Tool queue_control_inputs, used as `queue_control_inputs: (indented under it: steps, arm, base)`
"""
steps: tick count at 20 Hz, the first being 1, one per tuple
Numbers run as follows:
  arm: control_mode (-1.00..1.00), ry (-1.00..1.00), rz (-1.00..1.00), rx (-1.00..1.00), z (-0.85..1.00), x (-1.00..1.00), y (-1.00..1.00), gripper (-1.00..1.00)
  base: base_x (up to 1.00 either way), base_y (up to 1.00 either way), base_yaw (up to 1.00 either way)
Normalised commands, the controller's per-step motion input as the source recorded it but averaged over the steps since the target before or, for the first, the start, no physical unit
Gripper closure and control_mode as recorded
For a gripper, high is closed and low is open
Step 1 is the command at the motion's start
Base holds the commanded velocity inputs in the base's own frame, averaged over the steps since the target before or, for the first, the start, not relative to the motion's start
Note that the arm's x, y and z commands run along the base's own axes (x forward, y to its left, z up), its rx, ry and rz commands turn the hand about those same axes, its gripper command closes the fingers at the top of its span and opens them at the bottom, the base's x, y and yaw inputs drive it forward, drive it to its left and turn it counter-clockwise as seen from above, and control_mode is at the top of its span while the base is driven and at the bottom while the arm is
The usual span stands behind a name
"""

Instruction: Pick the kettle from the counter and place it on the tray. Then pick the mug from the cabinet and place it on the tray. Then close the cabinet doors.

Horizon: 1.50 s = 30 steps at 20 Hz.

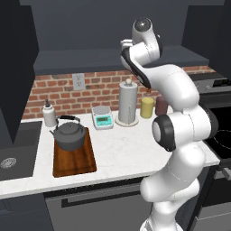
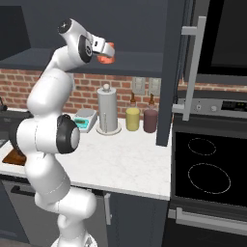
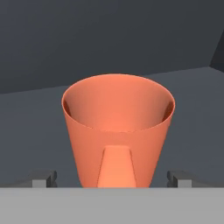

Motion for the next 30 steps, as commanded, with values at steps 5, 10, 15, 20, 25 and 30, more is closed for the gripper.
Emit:
queue_control_inputs:
  steps: [5,10,15,20,25,30]
  arm:
    - [-1.0,0.0,-0.01,0.0,-0.01,0.07,0.0,-1.0]
    - [-1.0,0.0,-0.07,0.0,0.0,0.0,0.04,-1.0]
    - [-1.0,0.0,-0.12,0.0,0.0,0.0,0.03,-1.0]
    - [-1.0,0.0,-0.1,0.0,0.0,0.0,0.02,-1.0]
    - [-1.0,-0.01,-0.01,0.0,0.01,0.0,0.08,1.0]
    - [-1.0,0.0,0.0,0.0,0.0,0.0,0.02,1.0]
  base:
    - [0.0,0.0,0.0]
    - [0.0,0.0,0.0]
    - [0.0,0.0,0.0]
    - [0.0,0.0,0.0]
    - [0.0,0.0,0.0]
    - [0.0,0.0,0.0]
